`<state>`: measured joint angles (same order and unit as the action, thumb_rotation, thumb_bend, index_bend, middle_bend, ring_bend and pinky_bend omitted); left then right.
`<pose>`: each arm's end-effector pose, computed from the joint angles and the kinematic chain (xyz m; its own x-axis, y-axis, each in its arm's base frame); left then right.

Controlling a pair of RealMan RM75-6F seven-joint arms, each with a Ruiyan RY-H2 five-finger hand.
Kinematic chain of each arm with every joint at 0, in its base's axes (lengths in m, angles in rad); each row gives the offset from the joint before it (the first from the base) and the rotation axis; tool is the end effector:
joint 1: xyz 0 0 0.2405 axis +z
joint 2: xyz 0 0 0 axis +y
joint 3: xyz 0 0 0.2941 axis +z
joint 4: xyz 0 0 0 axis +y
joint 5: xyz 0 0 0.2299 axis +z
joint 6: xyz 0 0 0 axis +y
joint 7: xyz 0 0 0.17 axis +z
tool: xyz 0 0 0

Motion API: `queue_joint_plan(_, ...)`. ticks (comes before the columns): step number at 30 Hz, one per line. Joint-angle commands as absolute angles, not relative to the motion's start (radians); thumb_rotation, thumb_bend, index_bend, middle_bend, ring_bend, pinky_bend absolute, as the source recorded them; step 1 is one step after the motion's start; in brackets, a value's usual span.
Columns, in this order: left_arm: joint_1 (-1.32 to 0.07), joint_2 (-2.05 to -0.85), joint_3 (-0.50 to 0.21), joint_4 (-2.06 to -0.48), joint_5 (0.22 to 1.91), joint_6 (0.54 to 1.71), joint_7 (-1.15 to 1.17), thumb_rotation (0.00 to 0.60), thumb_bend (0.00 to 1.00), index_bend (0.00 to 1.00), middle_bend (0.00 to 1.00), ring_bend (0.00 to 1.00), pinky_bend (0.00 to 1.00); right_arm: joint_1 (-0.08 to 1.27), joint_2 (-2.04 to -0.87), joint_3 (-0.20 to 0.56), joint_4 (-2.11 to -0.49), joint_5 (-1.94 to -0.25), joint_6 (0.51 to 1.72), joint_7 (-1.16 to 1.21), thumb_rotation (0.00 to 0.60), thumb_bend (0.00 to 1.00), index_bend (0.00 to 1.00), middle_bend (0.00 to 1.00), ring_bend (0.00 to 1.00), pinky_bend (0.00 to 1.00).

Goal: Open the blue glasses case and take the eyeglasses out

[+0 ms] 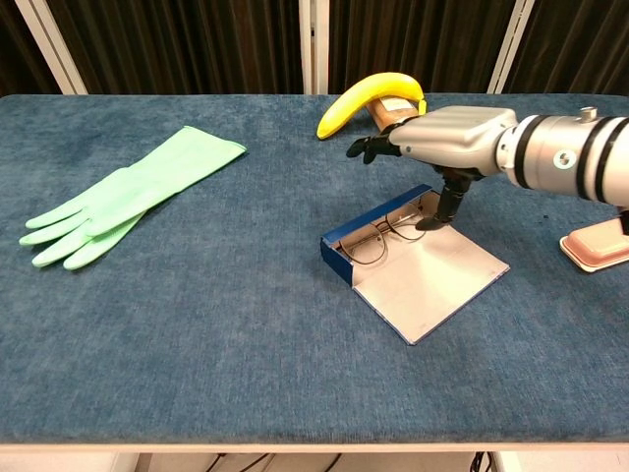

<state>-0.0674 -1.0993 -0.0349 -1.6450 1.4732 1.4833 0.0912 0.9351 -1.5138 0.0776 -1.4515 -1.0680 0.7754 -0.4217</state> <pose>-0.3564 0.2015 0.1602 0.4639 0.0295 0.8854 0.8850 0.0301 -0.4647 -0.1391 -0.4083 -0.0695 0.6716 -0.2976 0.6785 -0.6923 -0.5783 0.4316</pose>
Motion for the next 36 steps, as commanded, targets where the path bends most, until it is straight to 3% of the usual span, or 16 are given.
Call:
queue_joint_plan(1,-0.068,-1.099,-0.035,-1.645,1.473,1.483,0.088,0.6,0.24,0.5,0.38,0.23,0.12,0.958,-1.562,0.107,-1.397,-1.052,0.754,-0.405,0.6,0.15,0.0,0.12,0.0,0.0)
queue_joint_plan(12,-0.068,-1.098,-0.034,-1.644,1.474,1.481,0.084,0.6,0.24,0.5,0.38,0.23,0.12,1.039,-1.693,0.185,-1.246,-1.005,0.716,-0.409,0.6,0.18,0.0,0.14,0.0,0.0)
queue_joint_plan(17,-0.069,-1.096,-0.034,-1.643,1.475,1.48,0.077,0.6,0.24,0.5,0.38,0.23,0.12,1.069,-1.721,0.198,-1.202,-0.926,0.697,-0.461,0.6,0.27,0.0,0.25,0.0,0.0)
queue_joint_plan(21,-0.07,-1.093,-0.033,-1.643,1.476,1.478,0.072,0.6,0.24,0.5,0.38,0.23,0.12,1.073,-1.687,0.189,-1.23,-0.861,0.632,-0.452,0.6,0.36,0.0,0.29,0.0,0.0)
queue_joint_plan(36,-0.07,-1.095,-0.033,-1.645,1.474,1.478,0.085,0.6,0.24,0.5,0.38,0.23,0.11,0.992,-1.519,0.094,-1.457,-0.782,0.758,-0.509,0.6,0.36,0.0,0.4,0.04,0.0)
